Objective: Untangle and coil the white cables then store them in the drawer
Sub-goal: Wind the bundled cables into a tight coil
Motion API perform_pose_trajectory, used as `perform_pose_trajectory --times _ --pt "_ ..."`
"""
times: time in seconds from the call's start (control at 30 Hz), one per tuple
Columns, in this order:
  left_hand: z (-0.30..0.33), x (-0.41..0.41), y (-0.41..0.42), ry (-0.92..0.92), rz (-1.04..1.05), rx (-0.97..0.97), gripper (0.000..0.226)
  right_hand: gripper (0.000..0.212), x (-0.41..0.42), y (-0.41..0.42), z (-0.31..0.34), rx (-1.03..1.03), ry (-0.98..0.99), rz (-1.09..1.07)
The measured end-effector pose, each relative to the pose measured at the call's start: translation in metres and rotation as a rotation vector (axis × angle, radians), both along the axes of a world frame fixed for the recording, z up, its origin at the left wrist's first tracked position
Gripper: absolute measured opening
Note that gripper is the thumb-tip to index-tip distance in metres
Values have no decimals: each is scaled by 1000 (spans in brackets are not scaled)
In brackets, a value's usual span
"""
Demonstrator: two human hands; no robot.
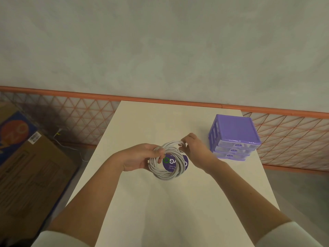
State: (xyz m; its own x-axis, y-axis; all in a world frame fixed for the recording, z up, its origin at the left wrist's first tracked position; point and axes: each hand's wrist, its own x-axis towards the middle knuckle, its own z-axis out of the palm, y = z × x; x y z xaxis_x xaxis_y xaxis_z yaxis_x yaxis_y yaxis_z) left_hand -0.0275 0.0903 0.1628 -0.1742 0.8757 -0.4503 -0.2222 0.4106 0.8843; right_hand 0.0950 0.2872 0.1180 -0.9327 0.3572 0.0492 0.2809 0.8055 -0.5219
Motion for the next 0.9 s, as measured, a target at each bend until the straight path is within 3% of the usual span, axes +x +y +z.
perform_pose_trajectory --times 0.13,0.23,0.43,0.57,0.8,0.9 --pt "-6 -2 -3 -24 34 1 86 23 2 1 3 -249 -112 -66" --pt "-10 -3 -5 -39 51 20 73 27 4 7 3 -397 -181 -55" --pt "-3 -2 -6 -69 44 78 73 31 6 9 8 -871 -98 -49" --pt "2 -2 -5 -79 29 73 59 34 10 10 10 -1180 -27 -46" --pt "7 3 6 -117 63 103 27 53 12 -7 9 -1459 -8 -60" --pt "11 6 7 -106 70 108 28 29 12 -15 3 -1613 5 -97"
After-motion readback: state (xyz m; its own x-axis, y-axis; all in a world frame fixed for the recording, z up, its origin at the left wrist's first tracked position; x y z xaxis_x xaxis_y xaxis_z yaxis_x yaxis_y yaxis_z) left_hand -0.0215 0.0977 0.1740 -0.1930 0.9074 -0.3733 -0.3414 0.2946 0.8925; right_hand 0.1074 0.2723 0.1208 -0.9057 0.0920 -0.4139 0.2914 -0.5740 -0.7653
